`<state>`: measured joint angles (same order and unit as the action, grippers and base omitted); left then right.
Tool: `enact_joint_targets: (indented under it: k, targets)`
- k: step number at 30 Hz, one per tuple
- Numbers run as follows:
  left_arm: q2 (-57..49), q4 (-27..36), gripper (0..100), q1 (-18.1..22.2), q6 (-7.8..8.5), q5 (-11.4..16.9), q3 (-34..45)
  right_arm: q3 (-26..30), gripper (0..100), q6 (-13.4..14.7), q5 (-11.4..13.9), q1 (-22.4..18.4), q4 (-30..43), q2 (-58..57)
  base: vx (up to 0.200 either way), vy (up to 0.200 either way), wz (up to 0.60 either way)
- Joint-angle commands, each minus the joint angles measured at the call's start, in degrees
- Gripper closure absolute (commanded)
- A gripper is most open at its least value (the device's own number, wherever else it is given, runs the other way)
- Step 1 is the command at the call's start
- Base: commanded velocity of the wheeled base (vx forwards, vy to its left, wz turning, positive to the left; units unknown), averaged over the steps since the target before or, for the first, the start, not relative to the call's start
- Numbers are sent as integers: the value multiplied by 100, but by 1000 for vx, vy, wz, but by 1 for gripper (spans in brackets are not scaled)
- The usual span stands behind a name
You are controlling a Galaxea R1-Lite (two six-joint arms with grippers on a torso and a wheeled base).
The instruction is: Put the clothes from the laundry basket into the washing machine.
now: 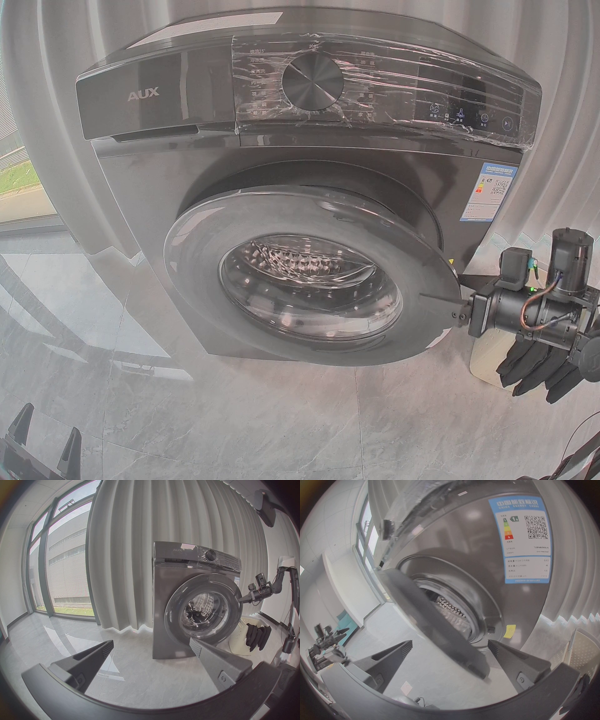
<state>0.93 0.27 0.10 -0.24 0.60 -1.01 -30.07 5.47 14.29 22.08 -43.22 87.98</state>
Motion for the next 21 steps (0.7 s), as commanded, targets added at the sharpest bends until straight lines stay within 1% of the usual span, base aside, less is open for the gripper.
enact_joint_targets:
  k: [1,5,11,15,17,19,20,21]
  targets:
    - [-75,0,0,-1,-2,2,92,555,0,-38,92,288,-3,-721,0,0,0]
    - [-75,0,0,-1,-2,2,92,872,0,-38,109,508,-47,-861,0,0,0]
    - [-75,0,0,-1,-2,2,92,1188,0,-20,188,833,-20,-1169,0,0,0]
    - [-66,0,0,-1,-2,2,92,1241,0,15,443,781,-29,-1450,0,0,0]
    - [-75,0,0,-1,-2,2,92,1206,0,42,496,754,-55,-1556,0,0,0]
    - [-75,0,0,-1,-2,2,92,1162,0,147,514,701,-64,-1670,0,0,0]
    - [-66,0,0,-1,-2,2,92,1109,0,270,522,675,-64,-1705,0,0,0]
    - [-66,0,0,-1,-2,2,92,1091,0,314,522,675,-64,-1705,0,0,0]
